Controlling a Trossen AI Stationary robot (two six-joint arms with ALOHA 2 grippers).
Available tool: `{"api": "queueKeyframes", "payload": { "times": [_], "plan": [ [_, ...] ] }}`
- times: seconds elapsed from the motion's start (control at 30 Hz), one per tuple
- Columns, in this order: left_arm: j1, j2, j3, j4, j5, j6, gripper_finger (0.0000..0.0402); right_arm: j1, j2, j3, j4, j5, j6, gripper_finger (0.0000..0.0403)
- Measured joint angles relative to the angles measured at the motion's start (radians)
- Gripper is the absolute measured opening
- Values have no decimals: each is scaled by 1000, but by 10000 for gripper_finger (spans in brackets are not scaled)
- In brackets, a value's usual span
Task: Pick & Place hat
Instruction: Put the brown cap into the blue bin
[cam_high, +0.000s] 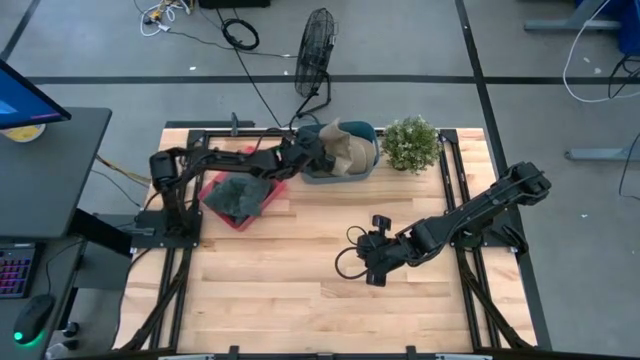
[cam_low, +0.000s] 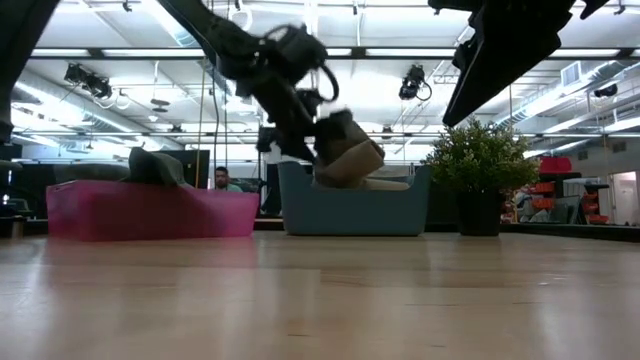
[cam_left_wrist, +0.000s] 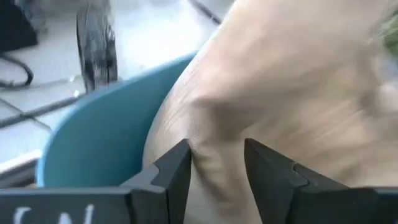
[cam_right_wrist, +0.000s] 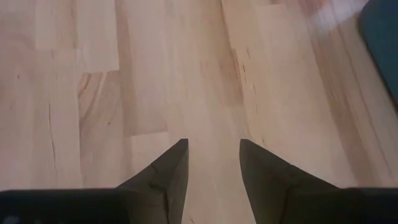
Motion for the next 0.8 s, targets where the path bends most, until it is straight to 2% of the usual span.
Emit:
{"api": "queueKeyframes", "payload": {
  "times": [0.1, 0.3, 0.53, 0.67, 0.8],
  "plan": [
    [-23, -52, 0, -22, -10, 41, 159, 0, 0, 0, -4, 9, 0, 146],
    [-76, -149, 1, -70, -19, 137, 161, -3, -12, 0, -19, 100, -51, 146],
    [-197, -254, 1, -262, -20, 238, 139, -40, -54, 0, -17, 341, -142, 141],
    [-286, -313, 1, -388, -70, 238, 97, -107, -94, 0, -12, 367, -142, 102],
    [-378, -364, 1, -485, -131, 214, 40, -195, -125, 0, 13, 363, -195, 27]
  ]
}}
